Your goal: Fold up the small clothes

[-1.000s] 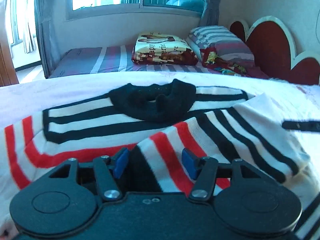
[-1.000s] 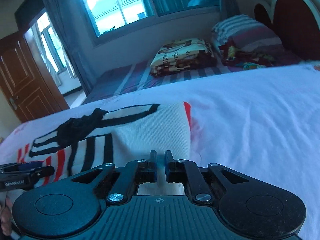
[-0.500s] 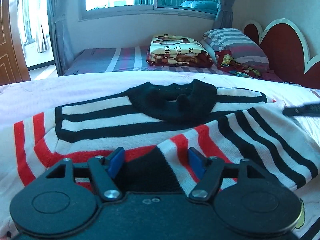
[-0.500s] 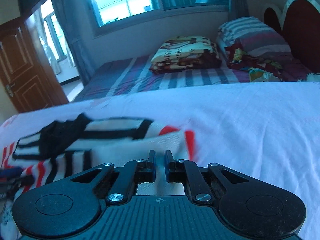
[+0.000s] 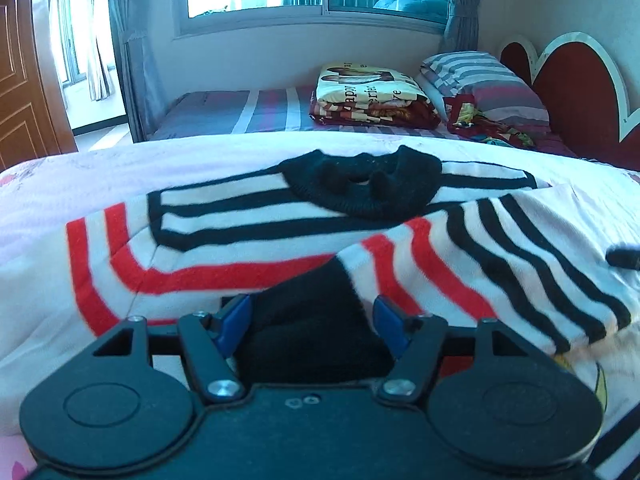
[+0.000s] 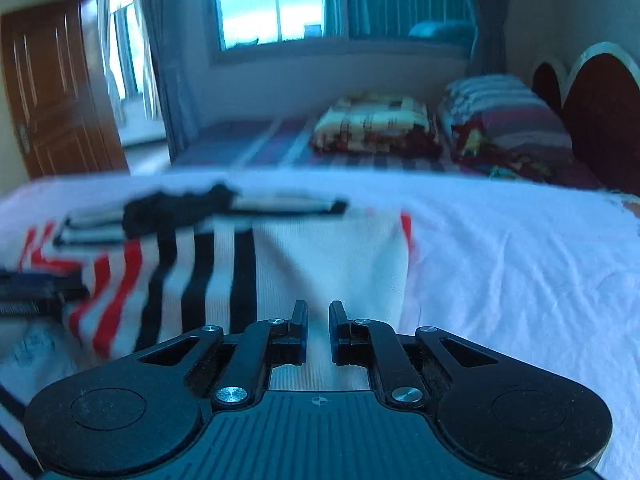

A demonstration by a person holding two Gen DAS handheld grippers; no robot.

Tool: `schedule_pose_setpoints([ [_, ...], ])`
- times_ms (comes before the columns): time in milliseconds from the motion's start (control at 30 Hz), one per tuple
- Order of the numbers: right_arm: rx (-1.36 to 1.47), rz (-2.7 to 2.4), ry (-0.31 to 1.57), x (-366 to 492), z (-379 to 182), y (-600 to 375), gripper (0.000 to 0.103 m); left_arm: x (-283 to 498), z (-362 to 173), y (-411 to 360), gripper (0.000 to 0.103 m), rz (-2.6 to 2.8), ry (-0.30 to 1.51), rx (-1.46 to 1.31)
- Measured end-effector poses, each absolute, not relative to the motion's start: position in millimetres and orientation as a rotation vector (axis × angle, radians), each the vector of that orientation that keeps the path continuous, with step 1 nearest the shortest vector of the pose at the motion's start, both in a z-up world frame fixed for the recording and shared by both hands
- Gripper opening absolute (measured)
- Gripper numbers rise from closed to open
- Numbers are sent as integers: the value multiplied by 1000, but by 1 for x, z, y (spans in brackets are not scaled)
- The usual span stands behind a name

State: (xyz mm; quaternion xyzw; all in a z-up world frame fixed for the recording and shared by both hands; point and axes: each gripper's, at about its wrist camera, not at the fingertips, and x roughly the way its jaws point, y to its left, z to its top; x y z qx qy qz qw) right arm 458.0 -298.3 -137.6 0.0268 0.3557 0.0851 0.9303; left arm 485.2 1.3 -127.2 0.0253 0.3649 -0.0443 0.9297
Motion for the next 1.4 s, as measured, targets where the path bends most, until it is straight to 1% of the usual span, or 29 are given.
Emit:
schedule_pose_setpoints([
  [67,56,166,745,452,-139,-297,9,478,-124,12,70,-85,761,27],
  [167,144,153,740,439,-129,-301,9,456,-115,43,70,-87,747,-38],
  [233,194,132,749,431,-126,-303,9,435,-112,76,68,-37,744,-79],
  [267,220,124,752,427,-125,-304,9,423,-112,98,59,-21,743,-121],
  [300,242,118,756,423,-125,-304,9,412,-111,120,53,-20,739,-179],
  [467,325,94,775,408,-124,-296,9,352,-117,232,52,190,724,-382],
  [500,340,92,780,407,-124,-294,9,343,-118,253,49,224,714,-439],
  [567,366,93,786,401,-124,-282,9,328,-118,289,49,285,676,-531],
  [667,366,111,798,401,-121,-260,9,316,-119,333,49,372,618,-629],
  [733,349,130,801,401,-118,-243,9,310,-123,359,45,390,565,-742],
  [833,335,149,797,402,-113,-221,9,306,-130,388,45,412,497,-860],
  [1000,325,150,792,408,-105,-201,9,314,-134,412,43,408,453,-917],
  [1033,325,147,791,409,-103,-198,9,317,-134,414,41,414,452,-919],
  [1067,324,144,791,410,-103,-197,9,320,-133,415,32,427,452,-922],
  [1100,322,138,794,411,-102,-196,9,322,-135,417,14,441,458,-925],
  [1133,319,130,795,414,-102,-195,9,326,-138,421,4,446,463,-929],
  [1200,318,115,801,417,-104,-195,9,326,-143,431,4,438,446,-986],
  [1233,322,109,805,418,-104,-196,9,322,-136,430,4,435,418,-1003],
  [1300,323,110,798,418,-104,-197,9,321,-110,415,4,396,332,-909],
  [1333,321,109,799,418,-105,-198,9,329,-102,407,4,395,347,-871],
  [1400,328,108,812,420,-109,-201,9,354,-104,400,4,379,458,-857],
])
